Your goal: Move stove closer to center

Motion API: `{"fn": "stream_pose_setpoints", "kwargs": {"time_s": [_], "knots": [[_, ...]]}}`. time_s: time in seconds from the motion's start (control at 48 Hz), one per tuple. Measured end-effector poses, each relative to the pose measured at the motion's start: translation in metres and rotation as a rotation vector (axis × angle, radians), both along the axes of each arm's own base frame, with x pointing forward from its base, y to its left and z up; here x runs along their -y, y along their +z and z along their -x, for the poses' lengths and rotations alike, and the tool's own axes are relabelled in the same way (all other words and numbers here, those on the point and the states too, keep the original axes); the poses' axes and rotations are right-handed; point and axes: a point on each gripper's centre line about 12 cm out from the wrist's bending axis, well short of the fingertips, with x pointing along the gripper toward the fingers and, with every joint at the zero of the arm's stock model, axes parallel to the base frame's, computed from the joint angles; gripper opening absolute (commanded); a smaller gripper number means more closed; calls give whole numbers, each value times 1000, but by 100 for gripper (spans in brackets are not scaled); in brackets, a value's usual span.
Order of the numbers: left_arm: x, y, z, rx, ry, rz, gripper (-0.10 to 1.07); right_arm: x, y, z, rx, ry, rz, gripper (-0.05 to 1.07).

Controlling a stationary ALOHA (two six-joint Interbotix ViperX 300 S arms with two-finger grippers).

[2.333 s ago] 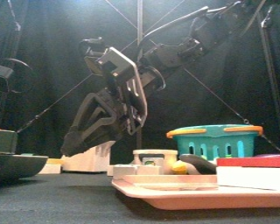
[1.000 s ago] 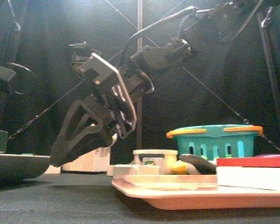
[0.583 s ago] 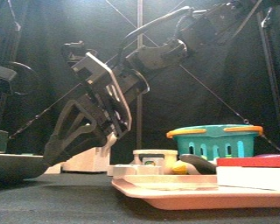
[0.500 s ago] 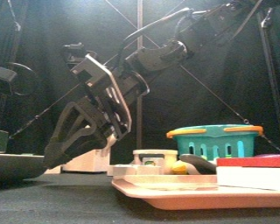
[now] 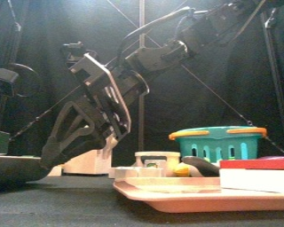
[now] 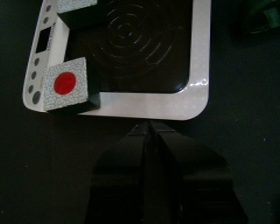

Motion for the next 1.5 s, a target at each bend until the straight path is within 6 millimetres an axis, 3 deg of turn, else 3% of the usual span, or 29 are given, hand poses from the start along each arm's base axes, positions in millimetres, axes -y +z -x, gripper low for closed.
{"fn": "stream_pose_setpoints", "kwargs": {"time_s": [0.583,1.083,1.5], "knots": [[1,1,-3,30,0,6,48,4,0,0,0,-9,-1,53],[-1,4,-7,65,-4,-3,48,38,-4,8,-24,-70,4,53],[-1,11,-13,91,-31,-31,48,42,-4,11,-29,-79,1,53]]}}
